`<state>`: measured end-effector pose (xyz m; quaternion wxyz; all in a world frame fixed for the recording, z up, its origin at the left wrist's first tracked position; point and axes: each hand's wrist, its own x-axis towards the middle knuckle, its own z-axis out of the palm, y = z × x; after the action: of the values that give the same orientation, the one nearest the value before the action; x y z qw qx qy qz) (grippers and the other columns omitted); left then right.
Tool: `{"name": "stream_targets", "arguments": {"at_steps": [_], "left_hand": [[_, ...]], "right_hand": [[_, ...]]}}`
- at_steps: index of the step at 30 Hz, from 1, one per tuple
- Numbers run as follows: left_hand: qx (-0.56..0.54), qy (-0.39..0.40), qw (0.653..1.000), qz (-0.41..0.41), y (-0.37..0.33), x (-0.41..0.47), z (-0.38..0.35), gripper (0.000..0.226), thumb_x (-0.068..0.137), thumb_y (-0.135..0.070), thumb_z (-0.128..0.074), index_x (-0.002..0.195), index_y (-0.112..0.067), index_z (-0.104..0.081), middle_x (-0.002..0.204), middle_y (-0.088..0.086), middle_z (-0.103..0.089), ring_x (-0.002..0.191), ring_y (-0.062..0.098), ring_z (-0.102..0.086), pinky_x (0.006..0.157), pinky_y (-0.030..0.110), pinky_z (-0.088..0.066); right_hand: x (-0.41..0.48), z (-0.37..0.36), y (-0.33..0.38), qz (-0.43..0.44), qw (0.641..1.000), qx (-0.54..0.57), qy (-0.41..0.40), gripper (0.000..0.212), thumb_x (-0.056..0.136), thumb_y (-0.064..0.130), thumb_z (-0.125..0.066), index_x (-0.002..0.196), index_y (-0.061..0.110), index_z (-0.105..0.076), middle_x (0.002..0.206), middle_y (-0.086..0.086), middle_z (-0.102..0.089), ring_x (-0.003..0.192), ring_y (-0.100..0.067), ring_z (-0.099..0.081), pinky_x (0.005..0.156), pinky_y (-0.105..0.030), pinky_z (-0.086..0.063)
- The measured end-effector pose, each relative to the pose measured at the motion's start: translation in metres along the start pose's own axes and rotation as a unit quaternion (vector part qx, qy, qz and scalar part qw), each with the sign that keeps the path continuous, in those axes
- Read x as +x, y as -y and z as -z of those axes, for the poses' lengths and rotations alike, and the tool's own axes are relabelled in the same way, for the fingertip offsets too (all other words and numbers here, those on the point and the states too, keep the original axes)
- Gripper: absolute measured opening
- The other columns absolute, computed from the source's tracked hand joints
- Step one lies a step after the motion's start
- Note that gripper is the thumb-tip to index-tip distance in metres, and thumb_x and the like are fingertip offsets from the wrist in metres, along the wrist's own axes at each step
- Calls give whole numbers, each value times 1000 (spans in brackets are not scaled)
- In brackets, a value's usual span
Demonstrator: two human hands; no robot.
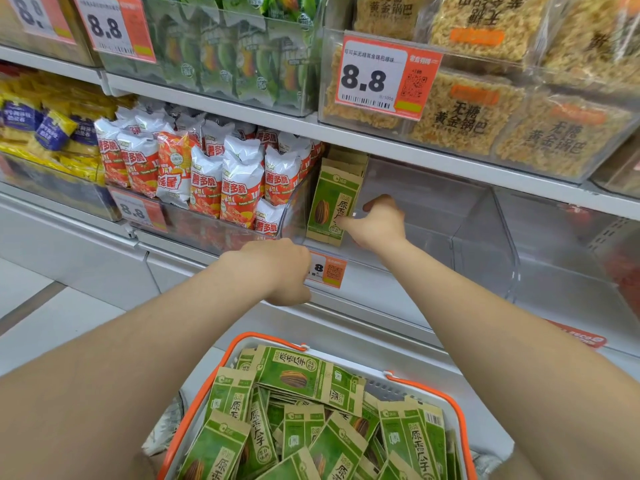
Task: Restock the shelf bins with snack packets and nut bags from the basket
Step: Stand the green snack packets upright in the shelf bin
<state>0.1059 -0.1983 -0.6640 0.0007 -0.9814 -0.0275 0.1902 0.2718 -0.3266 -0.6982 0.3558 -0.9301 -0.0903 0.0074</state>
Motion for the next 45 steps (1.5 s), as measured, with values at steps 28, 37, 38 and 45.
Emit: {"name": "stream_targets", "arguments": {"at_steps": [28,37,38,45], "left_hand": [[137,145,971,-130,-52,10,-80,13,101,-29,-56,113,-25,-60,110,2,-54,90,24,-44,73,31,-39],[113,145,976,-117,-55,-1,-65,41,106,-9,-49,145,-20,-56,140,7,-58,111,29,-60,76,33,-42],[111,147,976,-117,-55,-2,-63,40,105,-7,-49,142,-21,-56,137,6,-57,111,29,-60,75,32,-41],[109,111,986,-67,-50,-9,-47,42,97,1,-52,137,-12,-61,124,5,-67,104,27,-67,81,35,-54]], "right_hand": [[-178,-69,-127,391,621,-511,448,68,91,54,-71,145,22,-45,128,-13,-58,112,-35,-61,92,-52,-55],[-170,-67,-120,251,725,-441,465,27,91,26,-78,108,8,-68,103,-8,-70,95,-29,-67,81,-42,-60],[-166,-64,-116,239,735,-436,461,21,89,22,-78,104,9,-71,101,-7,-71,95,-28,-67,81,-42,-61],[-140,-15,-55,299,774,-359,426,22,94,7,-58,110,17,-69,93,8,-57,84,-16,-53,64,-27,-42]]}}
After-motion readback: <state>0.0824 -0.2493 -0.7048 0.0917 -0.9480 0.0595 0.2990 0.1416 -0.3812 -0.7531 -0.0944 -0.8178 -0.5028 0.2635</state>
